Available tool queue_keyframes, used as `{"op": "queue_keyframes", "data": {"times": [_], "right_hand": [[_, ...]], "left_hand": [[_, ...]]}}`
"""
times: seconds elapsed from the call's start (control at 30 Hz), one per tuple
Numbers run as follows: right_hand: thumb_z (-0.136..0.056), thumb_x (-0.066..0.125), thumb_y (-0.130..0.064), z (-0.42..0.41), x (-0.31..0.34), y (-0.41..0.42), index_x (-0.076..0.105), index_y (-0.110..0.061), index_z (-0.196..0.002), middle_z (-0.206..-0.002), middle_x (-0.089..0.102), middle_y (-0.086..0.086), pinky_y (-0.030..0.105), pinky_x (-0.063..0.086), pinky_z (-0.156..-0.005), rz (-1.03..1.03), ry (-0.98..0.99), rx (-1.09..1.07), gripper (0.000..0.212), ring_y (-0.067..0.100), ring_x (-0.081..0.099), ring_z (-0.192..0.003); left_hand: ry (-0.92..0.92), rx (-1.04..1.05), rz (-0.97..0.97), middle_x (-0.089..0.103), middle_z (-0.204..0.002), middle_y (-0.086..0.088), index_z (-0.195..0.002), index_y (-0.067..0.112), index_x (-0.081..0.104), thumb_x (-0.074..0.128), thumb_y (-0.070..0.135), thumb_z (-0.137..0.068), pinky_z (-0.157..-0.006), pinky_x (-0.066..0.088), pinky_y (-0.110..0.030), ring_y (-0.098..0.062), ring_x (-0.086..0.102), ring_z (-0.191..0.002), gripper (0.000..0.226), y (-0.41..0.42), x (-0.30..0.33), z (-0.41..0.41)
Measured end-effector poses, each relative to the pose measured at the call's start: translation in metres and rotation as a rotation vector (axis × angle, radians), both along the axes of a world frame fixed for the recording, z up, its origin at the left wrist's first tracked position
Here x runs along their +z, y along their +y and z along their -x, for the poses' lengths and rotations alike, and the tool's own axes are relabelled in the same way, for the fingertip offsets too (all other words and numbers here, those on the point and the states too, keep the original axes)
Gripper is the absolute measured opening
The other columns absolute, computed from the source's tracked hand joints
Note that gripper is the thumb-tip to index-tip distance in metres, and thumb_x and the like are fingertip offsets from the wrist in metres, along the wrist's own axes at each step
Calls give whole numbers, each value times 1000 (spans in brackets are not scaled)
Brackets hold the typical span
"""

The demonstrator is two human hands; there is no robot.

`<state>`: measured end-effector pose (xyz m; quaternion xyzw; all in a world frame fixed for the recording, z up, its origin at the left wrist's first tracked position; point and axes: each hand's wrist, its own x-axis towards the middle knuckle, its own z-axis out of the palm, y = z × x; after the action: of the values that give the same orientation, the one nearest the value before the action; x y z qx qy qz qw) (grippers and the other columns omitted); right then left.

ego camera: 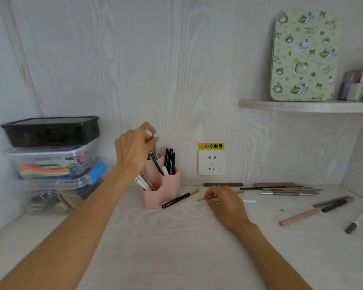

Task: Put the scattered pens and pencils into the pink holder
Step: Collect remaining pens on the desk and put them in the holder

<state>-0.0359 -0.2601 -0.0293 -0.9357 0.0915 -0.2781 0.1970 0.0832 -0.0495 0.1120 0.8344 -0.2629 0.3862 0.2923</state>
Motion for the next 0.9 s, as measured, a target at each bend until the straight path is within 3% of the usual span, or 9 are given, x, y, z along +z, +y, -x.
{"op": "queue_keyframes", "data": {"times": [0.07,0.13,0.23,0.3,0.37,0.47,0.57,0.73,0.9], "right_hand": [[-85,60,-19,0,1,1,62,-27,-91,-93,65,-11,26,43,-74,-7,-4,4,10,11,51,-94],[-85,60,-20,0,3,1,62,-26,-92,-94,65,-10,27,45,-76,-7,-1,1,10,11,52,-94],[-85,59,-19,2,4,1,62,-25,-93,-96,66,-9,28,44,-77,27,0,1,10,13,53,-96],[-85,58,-17,3,7,3,62,-23,-94,-97,67,-8,28,42,-77,72,-43,17,11,15,55,-97],[-88,58,-17,6,14,5,62,-20,-96,-94,68,-4,29,42,-74,134,-131,13,10,18,59,-93],[-93,52,-20,12,29,11,57,-18,-101,-93,68,-4,29,47,-66,108,-306,-28,9,17,63,-86],[-94,53,-21,18,52,27,50,-22,-108,-97,64,-13,19,46,-70,-198,-548,-20,15,5,62,-87],[-92,55,-11,-2,107,64,40,-24,-122,-93,70,2,18,54,-74,-684,-809,193,36,9,68,-85],[-92,54,-10,-51,139,97,43,-20,-121,-91,70,10,18,53,-72,-675,-849,204,32,12,69,-79]], "left_hand": [[28,23,-75,74,-86,1,-92,20,66,60,36,-89,-60,39,-28,-24,66,-80,18,-2,-14,-3],[16,31,-170,72,-92,-2,-87,17,72,58,33,-90,-64,39,-30,-25,61,-97,21,-2,-26,-4],[-101,56,-294,58,-130,-7,-106,14,70,58,32,-91,-94,38,-42,-29,45,-125,26,1,-40,2],[-184,19,-211,58,-127,-5,-109,16,66,63,30,-87,-89,42,-42,-27,49,-118,26,2,-49,19],[-219,-38,-163,65,-100,2,-92,21,65,68,25,-82,-69,46,-35,-22,56,-94,11,1,-68,38],[79,-92,-309,62,-83,9,-83,25,64,59,27,-86,-53,39,-27,-16,58,-83,6,1,-101,57],[197,-62,-451,63,-102,9,-103,29,65,46,32,-93,-65,46,-28,-14,55,-100,22,5,-125,53],[208,-72,-471,59,-113,5,-115,31,61,44,32,-95,-74,46,-30,-17,58,-101,27,15,-128,49],[357,-108,-257,66,-92,12,-96,33,68,56,45,-84,-67,40,-24,-14,61,-87,20,40,-134,44]]}}
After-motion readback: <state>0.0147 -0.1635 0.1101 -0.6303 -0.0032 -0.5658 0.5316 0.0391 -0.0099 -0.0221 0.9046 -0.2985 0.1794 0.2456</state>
